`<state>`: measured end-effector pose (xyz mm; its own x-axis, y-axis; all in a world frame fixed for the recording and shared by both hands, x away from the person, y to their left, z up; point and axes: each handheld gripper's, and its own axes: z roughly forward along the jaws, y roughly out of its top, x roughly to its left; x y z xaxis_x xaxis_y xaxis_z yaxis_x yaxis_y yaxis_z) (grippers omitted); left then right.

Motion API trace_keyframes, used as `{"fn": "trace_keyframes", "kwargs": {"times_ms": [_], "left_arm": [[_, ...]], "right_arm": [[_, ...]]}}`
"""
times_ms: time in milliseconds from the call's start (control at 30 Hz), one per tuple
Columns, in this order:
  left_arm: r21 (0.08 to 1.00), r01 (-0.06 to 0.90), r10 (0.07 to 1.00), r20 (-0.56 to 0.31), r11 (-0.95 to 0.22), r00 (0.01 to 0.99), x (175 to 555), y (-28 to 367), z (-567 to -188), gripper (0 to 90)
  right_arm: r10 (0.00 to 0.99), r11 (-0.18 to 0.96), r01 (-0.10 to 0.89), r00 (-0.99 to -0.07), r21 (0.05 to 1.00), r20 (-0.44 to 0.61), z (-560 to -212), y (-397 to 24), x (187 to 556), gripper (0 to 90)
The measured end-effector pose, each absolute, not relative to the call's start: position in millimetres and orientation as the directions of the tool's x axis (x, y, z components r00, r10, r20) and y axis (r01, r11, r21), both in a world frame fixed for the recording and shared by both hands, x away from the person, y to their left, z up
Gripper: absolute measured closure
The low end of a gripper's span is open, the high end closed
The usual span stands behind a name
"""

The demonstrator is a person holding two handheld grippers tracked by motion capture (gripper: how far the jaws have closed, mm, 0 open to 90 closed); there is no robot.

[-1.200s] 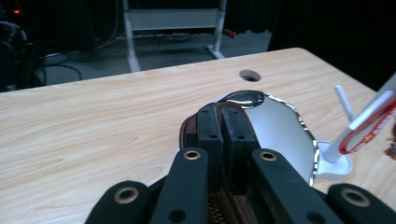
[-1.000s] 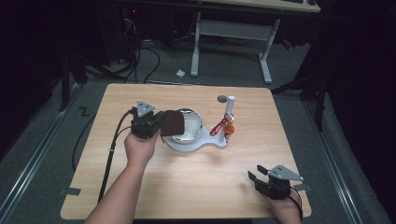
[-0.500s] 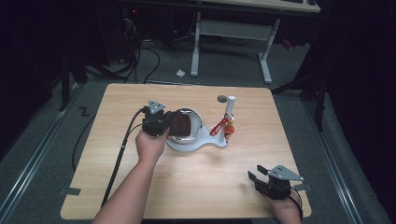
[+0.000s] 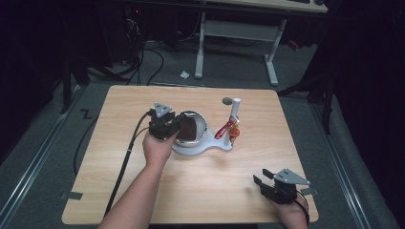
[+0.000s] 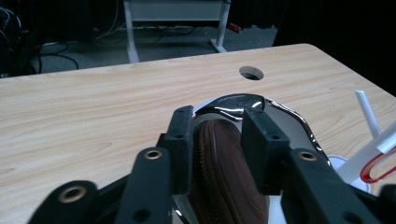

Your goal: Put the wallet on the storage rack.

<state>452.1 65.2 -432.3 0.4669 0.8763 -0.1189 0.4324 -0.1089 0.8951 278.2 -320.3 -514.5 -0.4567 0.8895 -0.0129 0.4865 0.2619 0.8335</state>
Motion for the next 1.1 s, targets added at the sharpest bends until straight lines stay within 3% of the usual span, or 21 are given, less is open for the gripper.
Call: {"fn": "trace_keyframes", "kwargs": {"times_ms": [533, 1100], "left_arm": [[0.906, 0.387, 0.847, -0.064, -0.172, 0.528, 420.4, 90.7, -432.8, 46.1], [0.899, 0.419, 0.803, -0.154, -0.128, 0.576, 386.7, 135.7, -444.2, 33.3]], "right_arm": [[0.890, 0.270, 0.487, -0.456, 0.830, -0.021, -515.2, -318.7, 277.8, 51.7], [0.888, 0.279, 0.493, -0.460, 0.824, -0.026, -517.0, -316.6, 278.3, 51.8]]}}
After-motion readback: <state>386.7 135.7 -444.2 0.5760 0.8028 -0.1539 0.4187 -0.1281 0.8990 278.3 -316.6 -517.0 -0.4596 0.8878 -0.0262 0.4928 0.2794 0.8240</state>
